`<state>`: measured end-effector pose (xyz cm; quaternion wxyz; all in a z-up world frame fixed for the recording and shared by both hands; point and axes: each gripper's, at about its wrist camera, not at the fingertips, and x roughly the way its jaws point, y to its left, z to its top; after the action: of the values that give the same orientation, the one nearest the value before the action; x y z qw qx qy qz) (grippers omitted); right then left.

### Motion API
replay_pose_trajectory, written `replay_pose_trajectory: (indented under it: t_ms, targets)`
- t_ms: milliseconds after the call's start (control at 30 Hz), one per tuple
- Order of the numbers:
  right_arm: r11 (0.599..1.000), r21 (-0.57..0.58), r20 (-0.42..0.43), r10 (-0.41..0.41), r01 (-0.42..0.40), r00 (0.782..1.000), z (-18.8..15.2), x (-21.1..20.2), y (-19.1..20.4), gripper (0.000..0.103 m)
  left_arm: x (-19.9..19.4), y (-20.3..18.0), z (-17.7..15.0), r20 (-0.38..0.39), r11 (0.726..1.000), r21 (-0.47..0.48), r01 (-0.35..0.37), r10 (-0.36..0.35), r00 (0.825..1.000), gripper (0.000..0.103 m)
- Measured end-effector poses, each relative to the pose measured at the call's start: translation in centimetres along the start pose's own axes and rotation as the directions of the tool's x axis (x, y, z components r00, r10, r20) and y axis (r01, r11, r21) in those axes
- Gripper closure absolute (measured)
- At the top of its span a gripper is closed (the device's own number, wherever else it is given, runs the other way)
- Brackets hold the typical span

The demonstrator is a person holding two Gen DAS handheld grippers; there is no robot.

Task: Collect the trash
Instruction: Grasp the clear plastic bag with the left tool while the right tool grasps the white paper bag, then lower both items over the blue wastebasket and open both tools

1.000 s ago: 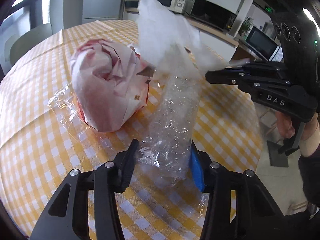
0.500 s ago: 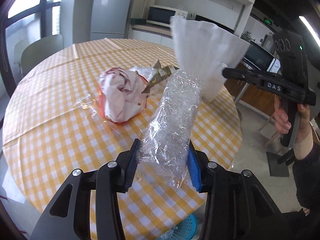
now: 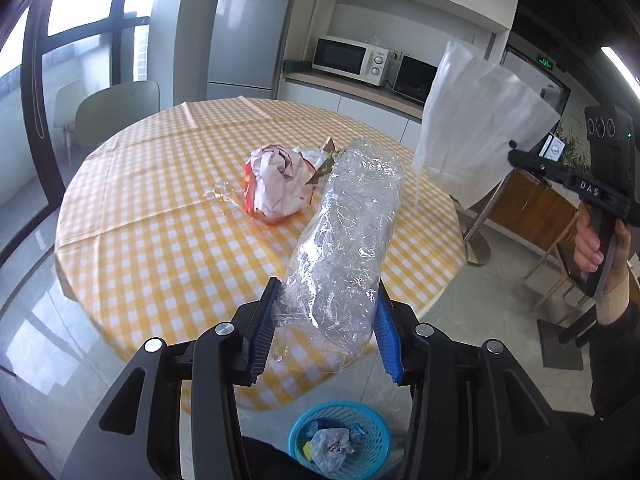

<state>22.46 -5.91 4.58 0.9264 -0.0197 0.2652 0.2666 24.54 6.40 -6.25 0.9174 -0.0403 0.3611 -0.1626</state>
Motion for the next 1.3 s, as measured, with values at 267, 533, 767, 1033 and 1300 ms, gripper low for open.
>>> replay_pose_trajectory:
  t_ms: [267,533,767,1033,1300]
  targets:
    - [0.998,-0.058,-0.012,-0.014,0.013,1.000,-2.4,-4.3,1.7,0.102,-2.7,-1.7,-3.6,-0.030,0.996,0.042,0.078,-0.077,0.997,0.059]
    - [0.997,-0.074,-0.071,-0.001,-0.004,0.997,-5.5,-7.1,2.6,0.102,-3.8,-3.0,-7.1,-0.087,0.992,0.052,0.117,-0.113,0.990,0.059]
    - [0.996,-0.075,-0.125,0.039,-0.049,0.991,-8.1,-9.0,3.6,0.102,-4.5,-4.3,-9.0,-0.140,0.986,0.077,0.145,-0.133,0.981,0.059]
    - [0.991,-0.087,-0.238,0.074,-0.097,0.968,-11.0,-9.0,3.6,0.102,-3.1,-5.9,-11.3,-0.208,0.984,0.080,0.162,-0.143,0.968,0.059]
    - [0.983,-0.100,-0.314,0.115,-0.153,0.943,-14.0,-6.5,5.1,0.102,0.3,-5.2,-14.0,-0.302,0.984,0.039,0.172,-0.153,0.941,0.059]
